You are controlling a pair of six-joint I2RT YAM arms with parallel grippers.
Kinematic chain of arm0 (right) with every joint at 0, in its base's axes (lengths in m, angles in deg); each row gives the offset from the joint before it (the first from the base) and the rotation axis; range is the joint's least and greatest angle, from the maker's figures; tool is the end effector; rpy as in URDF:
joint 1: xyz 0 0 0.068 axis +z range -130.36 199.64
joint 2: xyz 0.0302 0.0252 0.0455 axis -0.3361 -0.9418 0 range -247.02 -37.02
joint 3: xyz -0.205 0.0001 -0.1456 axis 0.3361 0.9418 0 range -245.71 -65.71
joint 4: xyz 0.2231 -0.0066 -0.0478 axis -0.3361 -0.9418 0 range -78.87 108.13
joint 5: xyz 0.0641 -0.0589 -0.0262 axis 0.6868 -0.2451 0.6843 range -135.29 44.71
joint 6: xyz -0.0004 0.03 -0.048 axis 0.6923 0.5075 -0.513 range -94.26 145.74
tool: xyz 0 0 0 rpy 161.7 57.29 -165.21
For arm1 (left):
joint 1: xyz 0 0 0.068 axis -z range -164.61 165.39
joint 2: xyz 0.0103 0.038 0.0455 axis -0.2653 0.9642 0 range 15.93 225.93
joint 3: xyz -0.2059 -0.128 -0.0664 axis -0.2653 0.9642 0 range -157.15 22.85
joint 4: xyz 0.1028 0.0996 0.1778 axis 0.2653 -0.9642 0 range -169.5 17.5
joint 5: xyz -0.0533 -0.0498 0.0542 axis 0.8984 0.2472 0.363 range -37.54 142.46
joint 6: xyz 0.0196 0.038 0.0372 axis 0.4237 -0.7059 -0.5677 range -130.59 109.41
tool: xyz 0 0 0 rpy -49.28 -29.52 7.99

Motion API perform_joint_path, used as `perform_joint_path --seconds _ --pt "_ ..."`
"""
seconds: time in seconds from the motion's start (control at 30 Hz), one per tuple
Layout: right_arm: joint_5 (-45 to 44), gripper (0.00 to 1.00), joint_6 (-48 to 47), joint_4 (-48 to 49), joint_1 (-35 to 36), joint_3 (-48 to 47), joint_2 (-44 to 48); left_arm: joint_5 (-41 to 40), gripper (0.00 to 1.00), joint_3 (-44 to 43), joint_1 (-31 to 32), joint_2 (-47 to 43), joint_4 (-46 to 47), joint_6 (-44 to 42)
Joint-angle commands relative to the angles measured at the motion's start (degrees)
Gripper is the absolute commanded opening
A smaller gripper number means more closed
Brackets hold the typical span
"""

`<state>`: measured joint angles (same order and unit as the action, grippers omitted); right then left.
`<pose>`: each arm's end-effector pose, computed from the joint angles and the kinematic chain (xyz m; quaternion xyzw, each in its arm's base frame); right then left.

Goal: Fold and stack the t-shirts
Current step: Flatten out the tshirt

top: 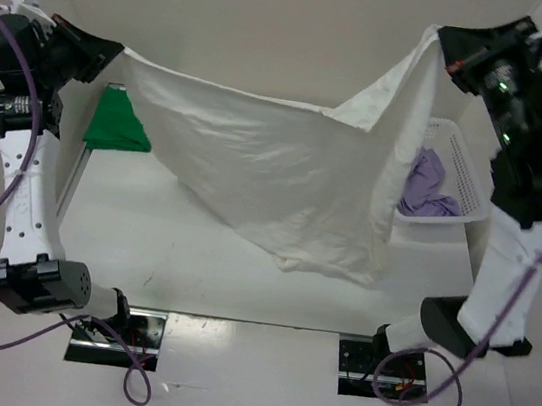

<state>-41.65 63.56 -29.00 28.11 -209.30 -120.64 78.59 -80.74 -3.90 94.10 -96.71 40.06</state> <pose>0.1544 0.0254 0.5903 0.1339 0.6093 0.3254 0.7107 0.2353 0.0638 0.4964 -0.2582 0.6510 -0.3404 0.6274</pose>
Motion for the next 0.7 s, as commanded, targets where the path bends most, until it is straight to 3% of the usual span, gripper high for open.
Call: perform_joint_path --seconds 0.0,0.13,0.3,0.5,0.67 --pt "3.8 0.0 -1.5 3.5 -1.8 2.7 -13.1 -1.4 0.0 8.4 -0.5 3.6 5.8 2.0" --pt "1.6 0.0 -3.2 3.5 -2.4 -5.5 -23.2 -4.6 0.0 8.3 2.0 8.1 8.2 2.5" --pt "5.0 0.0 -1.4 5.9 -2.4 -17.1 -34.4 -5.5 0.0 -0.3 3.6 17.2 9.2 4.4" --pt "7.1 0.0 2.6 15.1 -2.4 -19.8 -29.3 -4.2 0.0 -13.6 3.0 19.7 8.9 5.8" --pt "8.6 0.0 3.9 18.7 -4.3 -18.8 -22.7 -2.0 0.0 -18.2 -0.8 19.7 10.3 7.7"
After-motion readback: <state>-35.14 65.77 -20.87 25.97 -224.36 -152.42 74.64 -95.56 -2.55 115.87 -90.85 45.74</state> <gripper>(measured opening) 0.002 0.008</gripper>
